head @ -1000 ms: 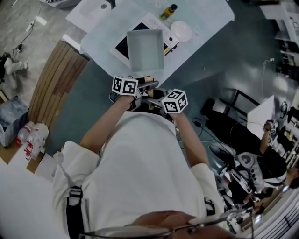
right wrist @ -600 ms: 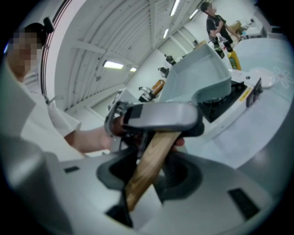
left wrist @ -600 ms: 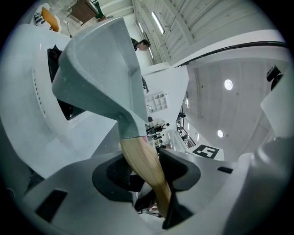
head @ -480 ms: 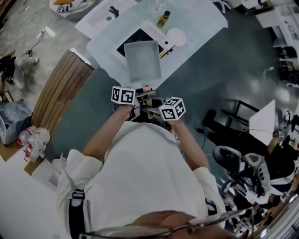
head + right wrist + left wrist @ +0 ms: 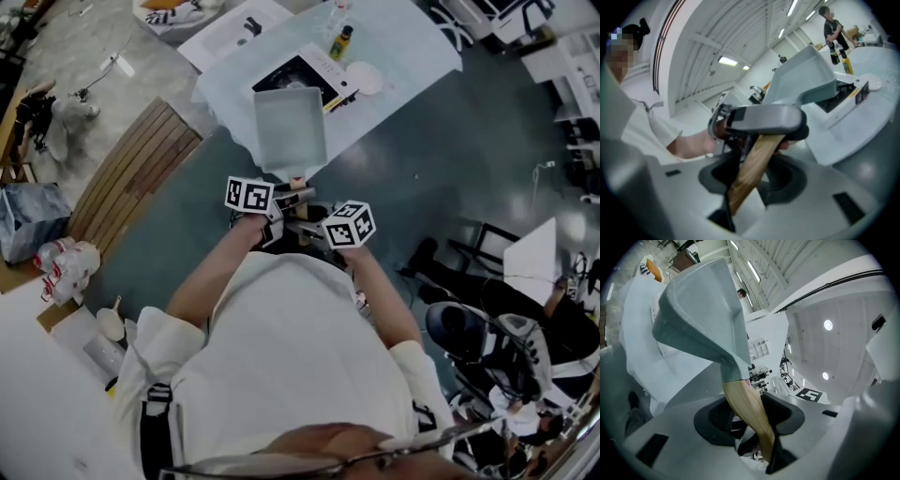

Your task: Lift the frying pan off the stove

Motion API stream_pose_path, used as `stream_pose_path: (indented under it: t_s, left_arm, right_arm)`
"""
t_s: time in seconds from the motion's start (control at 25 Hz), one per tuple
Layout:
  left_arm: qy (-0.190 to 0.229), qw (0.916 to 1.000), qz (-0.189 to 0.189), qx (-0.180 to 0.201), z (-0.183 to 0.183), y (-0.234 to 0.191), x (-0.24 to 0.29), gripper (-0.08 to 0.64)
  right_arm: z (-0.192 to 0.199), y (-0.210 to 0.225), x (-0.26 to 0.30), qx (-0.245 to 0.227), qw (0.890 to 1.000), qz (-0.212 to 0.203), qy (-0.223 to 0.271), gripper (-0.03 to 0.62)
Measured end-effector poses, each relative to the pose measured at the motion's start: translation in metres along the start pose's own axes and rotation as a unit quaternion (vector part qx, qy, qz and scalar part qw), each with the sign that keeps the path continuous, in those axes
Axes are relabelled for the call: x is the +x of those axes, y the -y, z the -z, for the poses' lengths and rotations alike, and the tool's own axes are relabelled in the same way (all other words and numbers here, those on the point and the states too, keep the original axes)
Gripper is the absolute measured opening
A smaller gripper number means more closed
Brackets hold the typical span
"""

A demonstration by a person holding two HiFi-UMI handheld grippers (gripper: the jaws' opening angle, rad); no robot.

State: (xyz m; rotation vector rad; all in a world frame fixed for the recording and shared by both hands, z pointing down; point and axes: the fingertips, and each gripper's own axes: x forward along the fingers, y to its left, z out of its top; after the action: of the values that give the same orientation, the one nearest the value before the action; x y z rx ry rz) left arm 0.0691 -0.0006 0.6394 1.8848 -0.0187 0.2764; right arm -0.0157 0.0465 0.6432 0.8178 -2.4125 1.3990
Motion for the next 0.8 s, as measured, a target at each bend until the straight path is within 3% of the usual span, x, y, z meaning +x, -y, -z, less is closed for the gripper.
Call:
stream_pose_path:
  t_s: [0.36,0.8]
  left_arm:
    - [0.027,0.9996,-0.001,0.004,0.017,0.022,-0.038,0.202]
    - [0.028,0.999,-0.011,0.032,-0.003,0.031,-0.093,0.202]
  right_arm:
    - [0.009,-0.045,0.01,-0.022,1.0,-0.016,-0.007,0.192]
    - [-0.018,-0.08,0.047,-0.054,0.998,-0.02,0.013,0.196]
